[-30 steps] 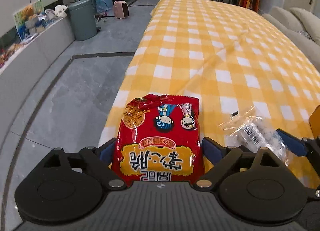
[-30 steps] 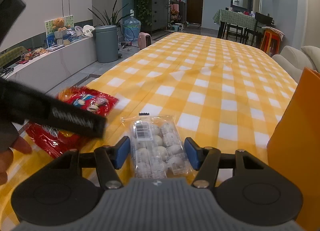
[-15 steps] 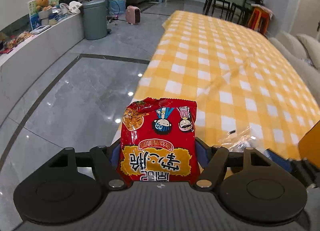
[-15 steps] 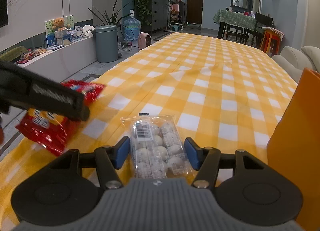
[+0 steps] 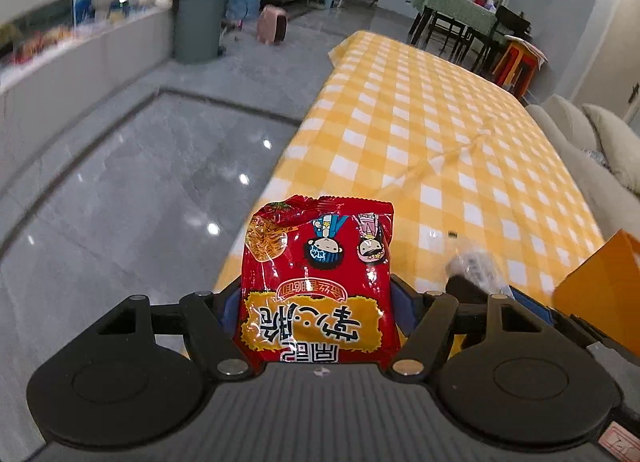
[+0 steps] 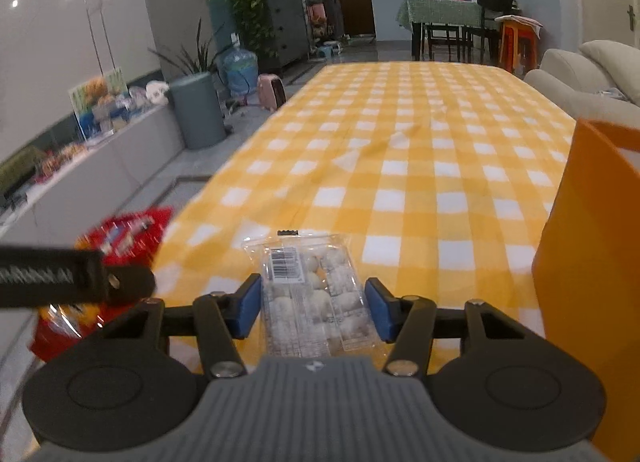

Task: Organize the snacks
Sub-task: 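Drop the white-ball bag into the box with the right tool while the left tool carries the red bag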

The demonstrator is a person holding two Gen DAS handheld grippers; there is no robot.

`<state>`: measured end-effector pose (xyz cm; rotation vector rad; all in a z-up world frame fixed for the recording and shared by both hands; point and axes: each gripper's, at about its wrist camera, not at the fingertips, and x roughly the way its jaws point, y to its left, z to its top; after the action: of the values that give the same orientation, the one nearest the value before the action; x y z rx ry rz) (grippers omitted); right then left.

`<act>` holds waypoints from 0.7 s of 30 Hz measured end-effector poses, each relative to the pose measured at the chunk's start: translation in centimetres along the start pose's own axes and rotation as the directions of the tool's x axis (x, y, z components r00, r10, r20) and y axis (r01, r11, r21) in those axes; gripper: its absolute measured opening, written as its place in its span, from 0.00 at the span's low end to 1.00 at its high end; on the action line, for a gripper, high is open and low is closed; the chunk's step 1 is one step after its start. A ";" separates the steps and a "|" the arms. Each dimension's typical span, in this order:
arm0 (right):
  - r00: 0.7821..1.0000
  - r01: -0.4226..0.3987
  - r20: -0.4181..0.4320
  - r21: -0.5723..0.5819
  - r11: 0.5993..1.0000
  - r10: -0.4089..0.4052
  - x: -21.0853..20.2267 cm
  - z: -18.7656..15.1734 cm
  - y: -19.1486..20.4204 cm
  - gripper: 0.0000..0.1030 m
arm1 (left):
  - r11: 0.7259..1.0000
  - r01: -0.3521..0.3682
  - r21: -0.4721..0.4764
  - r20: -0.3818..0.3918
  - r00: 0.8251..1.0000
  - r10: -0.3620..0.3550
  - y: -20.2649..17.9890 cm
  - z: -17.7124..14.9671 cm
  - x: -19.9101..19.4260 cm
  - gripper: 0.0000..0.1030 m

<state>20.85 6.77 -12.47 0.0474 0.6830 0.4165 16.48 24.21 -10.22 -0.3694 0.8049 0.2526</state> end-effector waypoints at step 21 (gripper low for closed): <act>0.976 -0.153 0.181 0.181 0.971 0.120 -12.0 2.0 -3.8 0.52 | 0.999 0.025 -0.041 0.109 0.994 -0.021 -3.7 -2.1 -7.5 0.79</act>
<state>15.10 -1.16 -4.37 0.3135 0.5522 0.4719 11.44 19.43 -5.16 -0.4009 0.6886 0.2664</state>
